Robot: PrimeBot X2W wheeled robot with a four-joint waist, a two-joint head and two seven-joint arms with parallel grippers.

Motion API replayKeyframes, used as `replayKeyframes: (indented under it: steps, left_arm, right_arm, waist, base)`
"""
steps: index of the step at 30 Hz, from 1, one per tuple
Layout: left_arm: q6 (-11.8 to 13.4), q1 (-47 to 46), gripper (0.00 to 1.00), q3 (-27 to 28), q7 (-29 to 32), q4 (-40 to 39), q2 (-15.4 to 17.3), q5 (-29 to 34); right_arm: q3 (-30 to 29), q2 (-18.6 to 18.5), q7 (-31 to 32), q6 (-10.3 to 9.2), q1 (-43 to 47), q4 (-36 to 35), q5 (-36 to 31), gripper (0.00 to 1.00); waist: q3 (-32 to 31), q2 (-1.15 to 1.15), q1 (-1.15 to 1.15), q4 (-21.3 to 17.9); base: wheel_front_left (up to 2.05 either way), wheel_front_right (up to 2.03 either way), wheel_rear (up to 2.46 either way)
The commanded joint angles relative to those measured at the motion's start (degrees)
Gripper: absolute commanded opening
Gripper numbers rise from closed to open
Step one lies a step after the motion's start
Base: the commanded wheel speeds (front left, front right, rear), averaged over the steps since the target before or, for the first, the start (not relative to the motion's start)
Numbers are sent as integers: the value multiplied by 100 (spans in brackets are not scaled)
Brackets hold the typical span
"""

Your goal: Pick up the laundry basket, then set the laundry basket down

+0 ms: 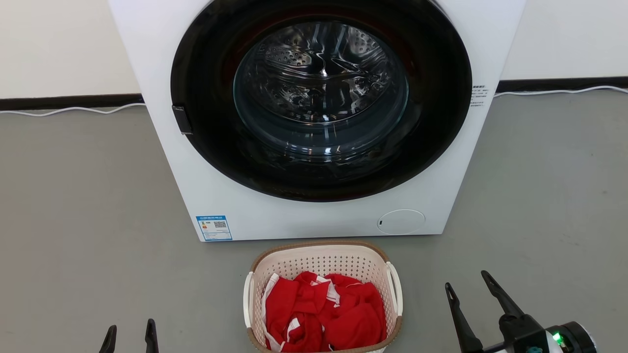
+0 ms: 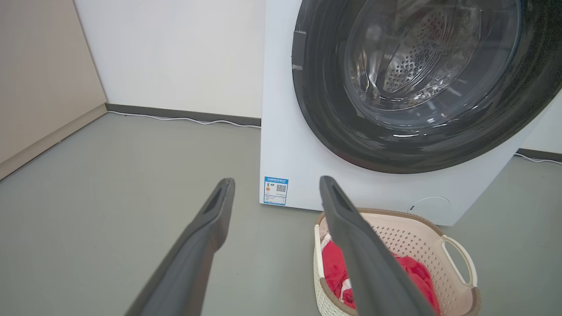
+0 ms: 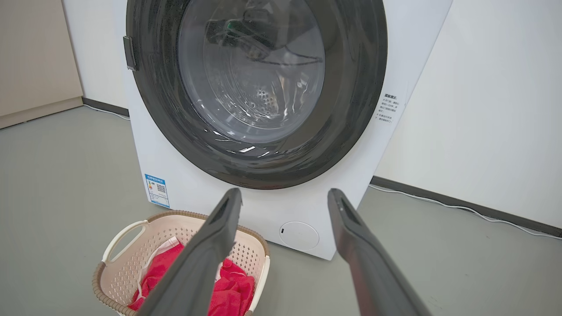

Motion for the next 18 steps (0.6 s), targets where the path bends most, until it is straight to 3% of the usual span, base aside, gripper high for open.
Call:
replayKeyframes:
  steps: [1,18]
  left_arm:
    - [-34,-131,100,151,-52,-103,61,-13]
    - [-34,-137,100,93,-52,-62,57,-52]
  right_arm:
    - [87,-56,-79,19,-204,-101,9,100]
    - [26,-55,-79,19,-229,-12,64,100]
  waist:
    - [2,0,0,-3]
    - [50,0,0,-23]
  base:
    - [0,0,0]
    - [0,0,0]
